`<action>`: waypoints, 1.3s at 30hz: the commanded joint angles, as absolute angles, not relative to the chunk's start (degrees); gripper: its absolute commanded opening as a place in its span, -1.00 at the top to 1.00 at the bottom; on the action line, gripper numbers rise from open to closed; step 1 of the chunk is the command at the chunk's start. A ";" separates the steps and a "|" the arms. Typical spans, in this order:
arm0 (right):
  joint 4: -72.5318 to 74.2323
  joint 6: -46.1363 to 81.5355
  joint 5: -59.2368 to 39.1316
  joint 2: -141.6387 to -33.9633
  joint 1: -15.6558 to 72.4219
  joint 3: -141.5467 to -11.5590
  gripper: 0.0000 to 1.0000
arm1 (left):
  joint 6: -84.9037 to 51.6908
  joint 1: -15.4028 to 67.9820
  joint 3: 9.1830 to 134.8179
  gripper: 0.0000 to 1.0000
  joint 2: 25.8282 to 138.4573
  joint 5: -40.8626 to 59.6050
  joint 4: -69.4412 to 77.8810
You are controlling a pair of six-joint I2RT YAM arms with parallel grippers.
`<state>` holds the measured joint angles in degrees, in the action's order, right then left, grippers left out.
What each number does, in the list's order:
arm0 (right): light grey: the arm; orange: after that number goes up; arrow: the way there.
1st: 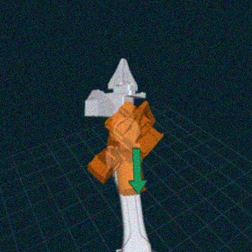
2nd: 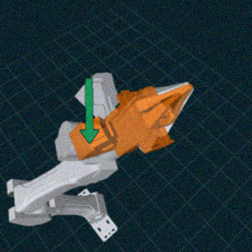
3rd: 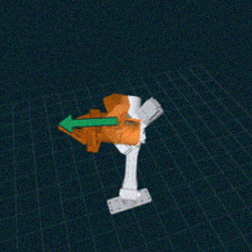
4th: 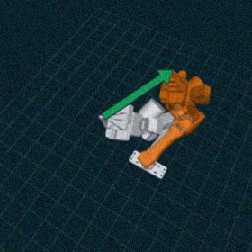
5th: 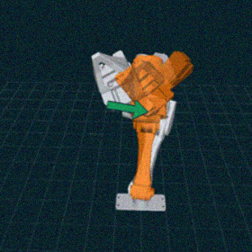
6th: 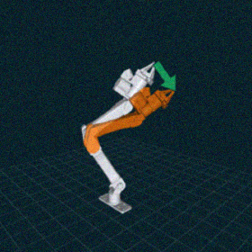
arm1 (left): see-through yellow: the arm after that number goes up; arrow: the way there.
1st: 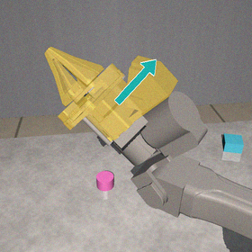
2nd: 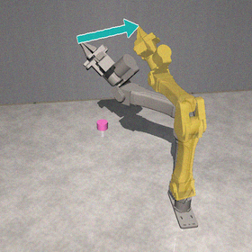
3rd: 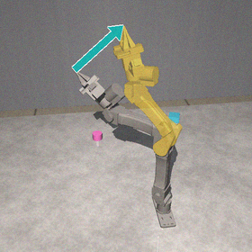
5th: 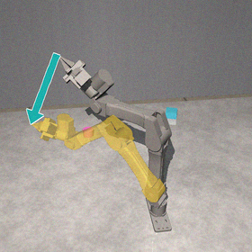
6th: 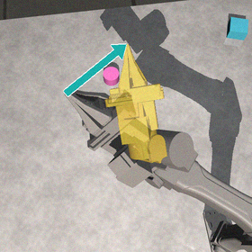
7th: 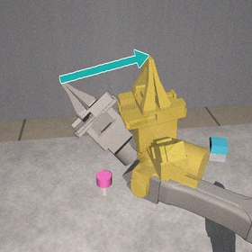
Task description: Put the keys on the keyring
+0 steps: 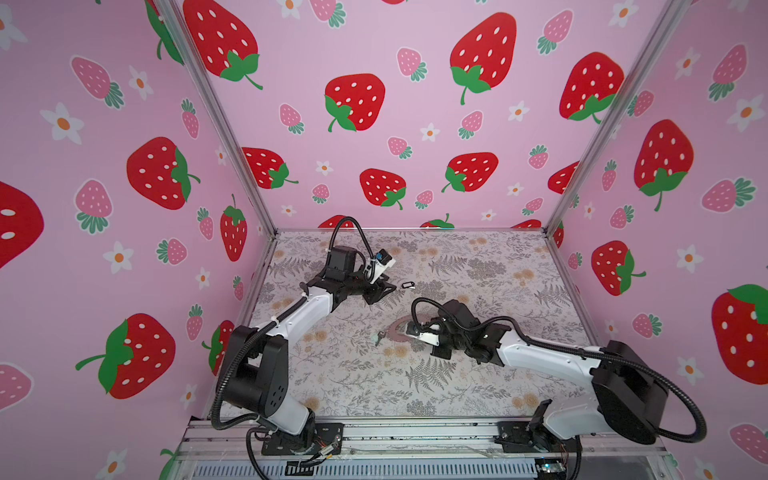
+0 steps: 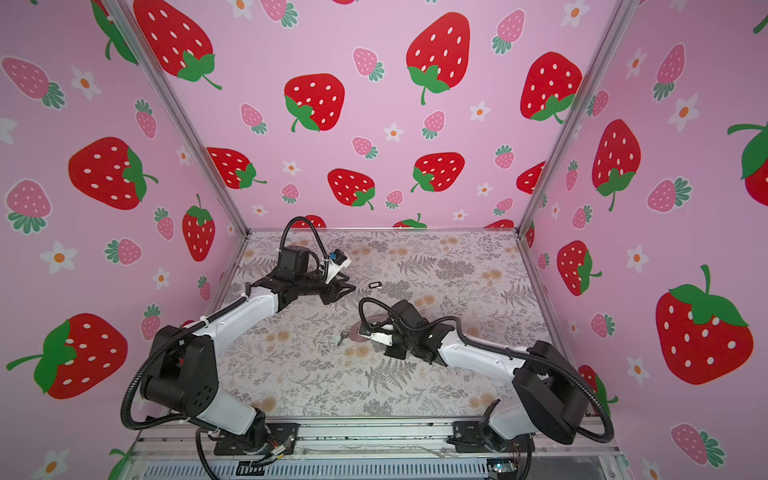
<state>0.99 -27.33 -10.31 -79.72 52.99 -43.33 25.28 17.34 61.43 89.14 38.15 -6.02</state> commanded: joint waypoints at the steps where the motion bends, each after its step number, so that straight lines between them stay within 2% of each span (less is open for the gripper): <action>1: 5.92 -29.05 -16.84 -78.71 51.10 -43.71 1.00 | 26.94 17.23 62.07 0.11 86.74 45.64 -5.53; 12: 10.62 -28.91 -23.24 -78.46 46.01 -44.75 1.00 | 30.11 17.16 61.59 0.14 85.77 49.93 -10.16; 21: 20.04 -22.20 -34.52 -76.90 41.26 -43.72 1.00 | 36.90 17.47 58.12 0.24 83.09 58.45 -9.93; 27: 30.59 -20.72 -39.77 -74.73 39.95 -39.12 1.00 | 40.00 18.22 57.68 0.27 81.14 60.47 -10.28; 33: 40.69 -20.17 -41.75 -74.18 39.55 -35.54 1.00 | 43.04 20.73 56.71 0.34 78.89 57.83 -9.54; 39: 38.79 -28.26 -37.69 -72.21 39.68 -34.92 1.00 | 47.18 23.63 54.02 0.40 75.27 51.42 -8.32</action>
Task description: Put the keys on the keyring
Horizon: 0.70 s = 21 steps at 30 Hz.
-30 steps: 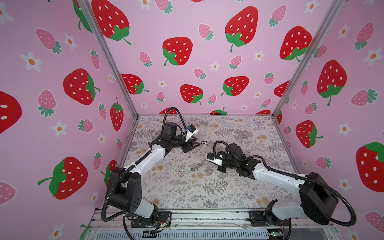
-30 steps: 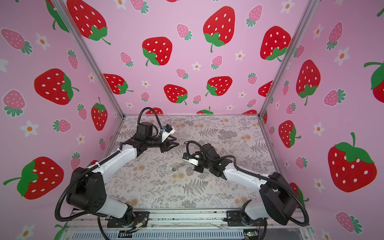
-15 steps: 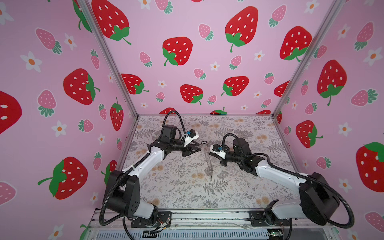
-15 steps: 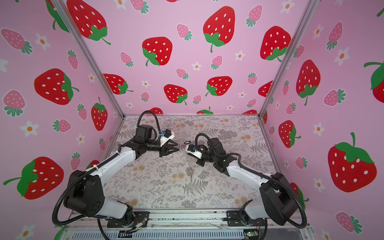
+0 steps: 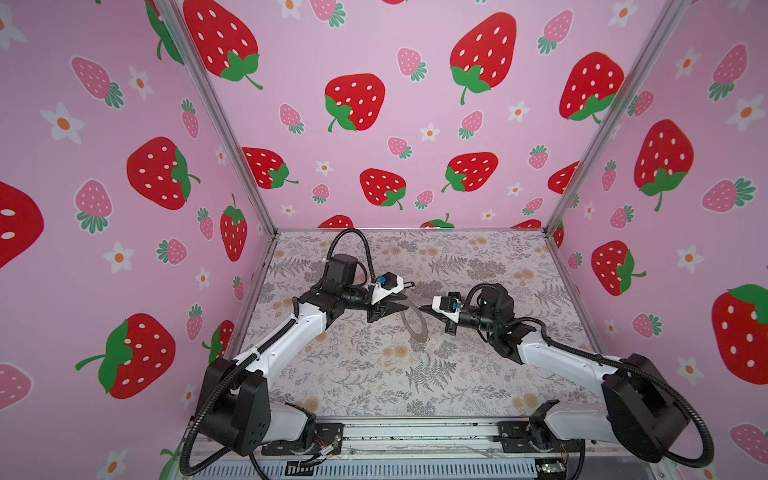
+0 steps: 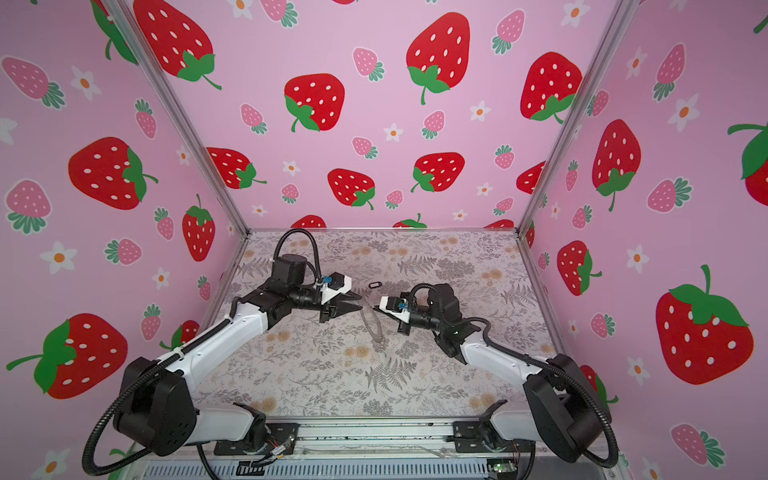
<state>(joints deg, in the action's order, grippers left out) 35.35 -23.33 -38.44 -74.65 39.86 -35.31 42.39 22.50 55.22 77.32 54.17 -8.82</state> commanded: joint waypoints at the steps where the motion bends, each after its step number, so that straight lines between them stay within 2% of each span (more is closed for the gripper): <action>1: 38.40 -29.22 -37.20 -71.91 39.72 -35.05 1.00 | 47.80 23.98 53.54 0.41 74.57 50.56 -7.99; 11: 35.16 -30.41 -37.97 -72.50 39.73 -36.96 1.00 | 49.88 28.87 51.17 0.44 71.63 40.41 -1.42; 21: 31.40 -30.50 -38.93 -73.50 39.73 -39.19 1.00 | 48.63 30.49 51.81 0.45 73.10 39.63 1.02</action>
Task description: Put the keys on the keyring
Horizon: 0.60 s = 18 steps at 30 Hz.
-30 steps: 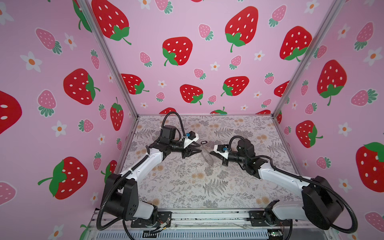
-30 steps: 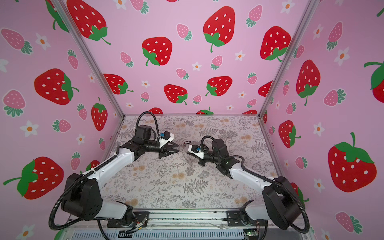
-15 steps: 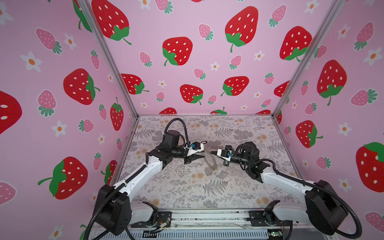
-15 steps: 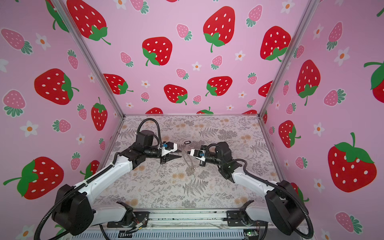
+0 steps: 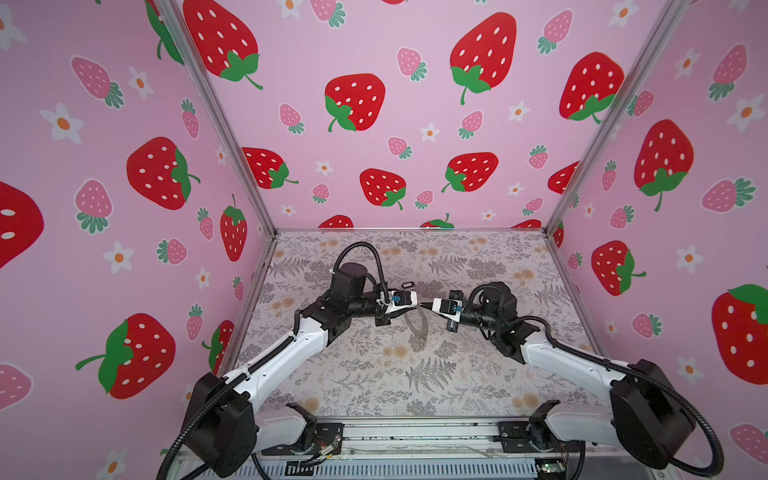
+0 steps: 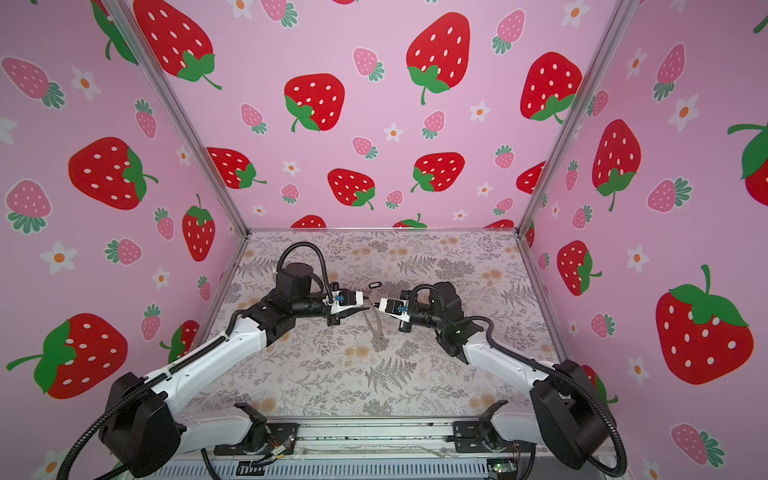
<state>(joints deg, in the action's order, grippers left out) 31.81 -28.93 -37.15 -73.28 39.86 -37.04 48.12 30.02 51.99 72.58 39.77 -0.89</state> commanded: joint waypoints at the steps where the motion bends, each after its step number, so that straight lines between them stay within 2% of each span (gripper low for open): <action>1: 31.17 -30.50 -38.94 -73.54 39.73 -39.35 1.00 | 48.61 30.65 51.94 0.45 73.25 39.80 1.05; 14: 27.70 -30.45 -39.03 -74.28 39.90 -41.42 1.00 | 45.65 30.85 53.25 0.60 74.87 42.26 2.42; 18: 27.42 -30.42 -38.84 -74.37 39.98 -41.73 1.00 | 45.19 30.85 53.50 0.73 75.24 42.54 2.31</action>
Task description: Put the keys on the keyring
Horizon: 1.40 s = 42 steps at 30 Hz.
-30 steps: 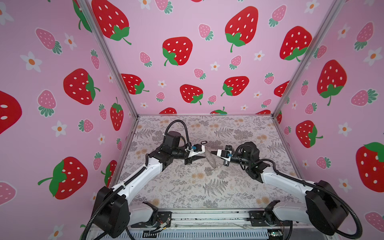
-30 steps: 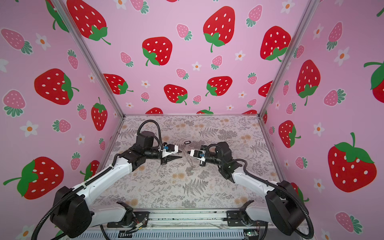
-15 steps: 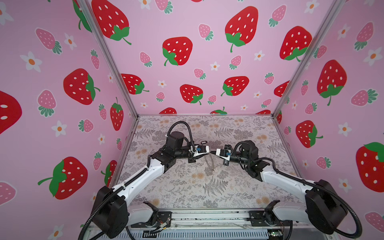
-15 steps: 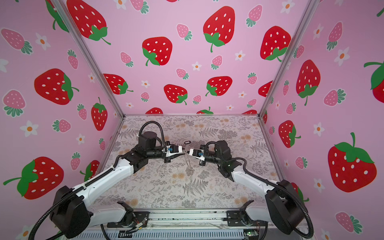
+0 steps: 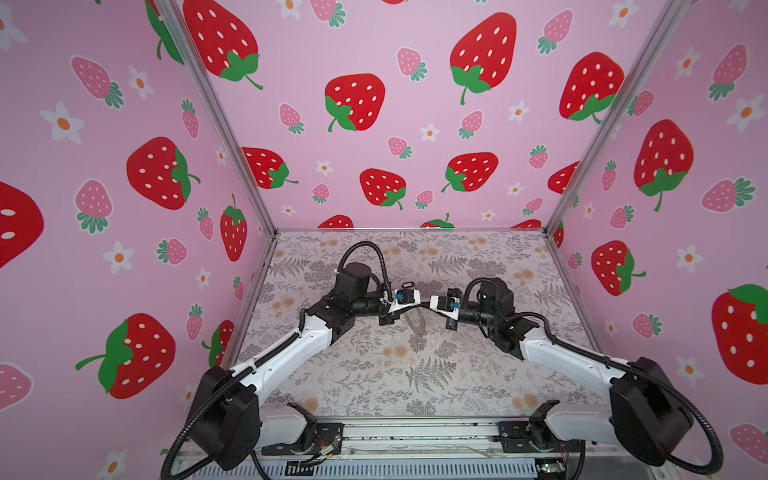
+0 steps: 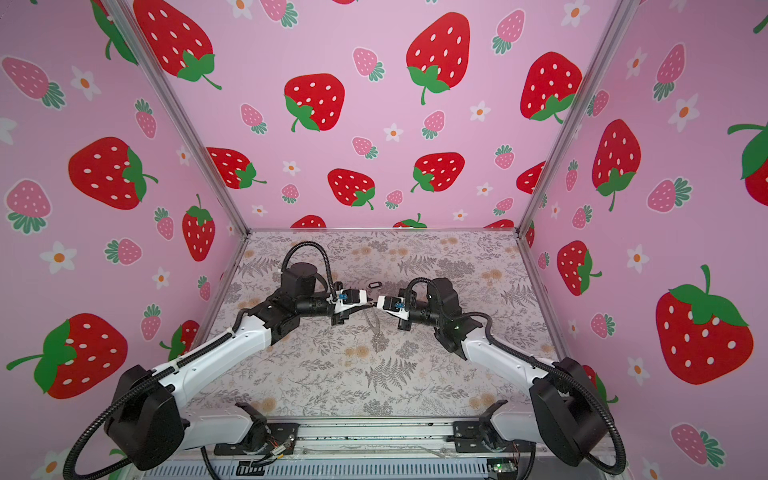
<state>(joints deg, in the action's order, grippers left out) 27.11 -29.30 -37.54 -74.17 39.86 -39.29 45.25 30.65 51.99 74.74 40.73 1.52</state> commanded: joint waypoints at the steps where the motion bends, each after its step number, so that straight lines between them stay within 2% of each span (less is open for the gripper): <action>1: 27.58 -30.41 -38.80 -74.32 39.99 -41.83 1.00 | 45.17 30.85 53.51 0.76 75.40 42.54 2.19; 4: 27.55 -30.23 -38.50 -74.21 39.99 -42.01 1.00 | 44.87 30.85 54.11 1.00 75.85 42.53 1.52; 6: 27.77 -30.06 -37.91 -74.07 39.99 -41.92 1.00 | 44.02 30.78 54.29 1.00 76.24 42.45 1.85; 8: 27.86 -29.74 -37.70 -73.75 39.99 -42.18 0.88 | 42.55 30.48 54.49 1.00 76.67 42.91 2.68; 12: 27.74 -29.73 -36.02 -71.54 39.02 -41.07 0.53 | 34.68 27.68 53.63 1.00 77.08 47.25 9.83; 18: 33.75 -23.90 -35.75 -67.98 36.04 -36.62 0.33 | 22.10 23.24 52.07 1.00 78.58 55.48 23.46; 32: 42.99 -15.89 -38.61 -72.83 36.04 -38.86 0.34 | 6.43 22.41 51.43 1.00 83.17 60.29 43.87; 42: 51.24 -10.50 -39.50 -75.49 36.12 -41.03 0.38 | 2.48 23.63 51.83 1.00 85.15 62.26 48.42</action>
